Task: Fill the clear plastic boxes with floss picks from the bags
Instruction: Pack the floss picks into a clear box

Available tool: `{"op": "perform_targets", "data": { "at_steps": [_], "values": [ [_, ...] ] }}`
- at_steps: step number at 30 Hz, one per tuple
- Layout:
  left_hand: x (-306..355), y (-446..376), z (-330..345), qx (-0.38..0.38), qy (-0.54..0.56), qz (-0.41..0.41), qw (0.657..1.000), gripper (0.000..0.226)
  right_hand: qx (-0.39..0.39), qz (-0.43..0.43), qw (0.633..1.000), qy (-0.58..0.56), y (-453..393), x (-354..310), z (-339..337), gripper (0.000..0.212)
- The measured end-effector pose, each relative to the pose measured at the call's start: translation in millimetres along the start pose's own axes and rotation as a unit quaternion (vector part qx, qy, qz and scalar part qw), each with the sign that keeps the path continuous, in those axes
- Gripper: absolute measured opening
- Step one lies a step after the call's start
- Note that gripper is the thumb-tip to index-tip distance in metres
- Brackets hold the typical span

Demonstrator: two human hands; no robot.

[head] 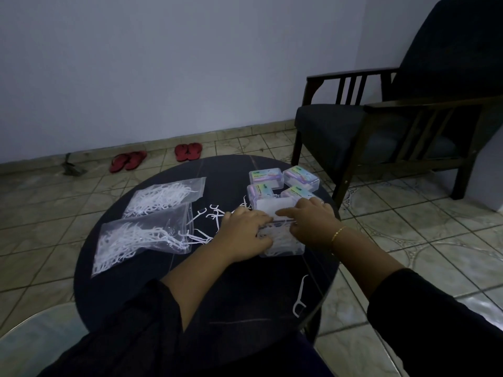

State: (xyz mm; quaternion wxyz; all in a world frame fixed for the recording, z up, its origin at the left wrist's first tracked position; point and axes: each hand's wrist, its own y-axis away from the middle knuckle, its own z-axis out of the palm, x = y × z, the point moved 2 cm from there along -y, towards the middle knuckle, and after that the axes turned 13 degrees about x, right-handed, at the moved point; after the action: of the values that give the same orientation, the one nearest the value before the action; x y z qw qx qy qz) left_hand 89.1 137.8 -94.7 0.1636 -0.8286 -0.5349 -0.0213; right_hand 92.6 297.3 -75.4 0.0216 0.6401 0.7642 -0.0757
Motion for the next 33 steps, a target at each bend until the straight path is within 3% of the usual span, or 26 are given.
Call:
{"op": "perform_targets", "data": {
  "at_steps": [6,12,16,23,33],
  "values": [
    [-3.0,2.2,0.9,0.019,0.000,0.016,1.000,0.043,-0.005,-0.009,1.000,0.015,2.2,0.5,3.5,0.048],
    [-3.2,3.1,2.1,0.047,0.003,0.025,0.999,0.033,0.025,-0.008,1.000,0.000,3.6,2.7,3.1,0.036],
    [-0.2,3.0,2.2,0.058,0.008,0.042,0.997,0.042,0.014,0.001,1.000,-0.025,4.3,6.0,1.8,0.039],
    [-0.6,3.0,4.9,0.034,-0.020,0.056,0.998,0.038,0.018,0.038,0.997,-0.064,5.6,21.1,1.7,0.005],
    [-0.6,5.4,9.1,0.039,-0.011,0.056,0.998,0.039,-0.016,0.052,0.998,-0.041,-4.7,11.0,13.3,0.030]
  ]
}}
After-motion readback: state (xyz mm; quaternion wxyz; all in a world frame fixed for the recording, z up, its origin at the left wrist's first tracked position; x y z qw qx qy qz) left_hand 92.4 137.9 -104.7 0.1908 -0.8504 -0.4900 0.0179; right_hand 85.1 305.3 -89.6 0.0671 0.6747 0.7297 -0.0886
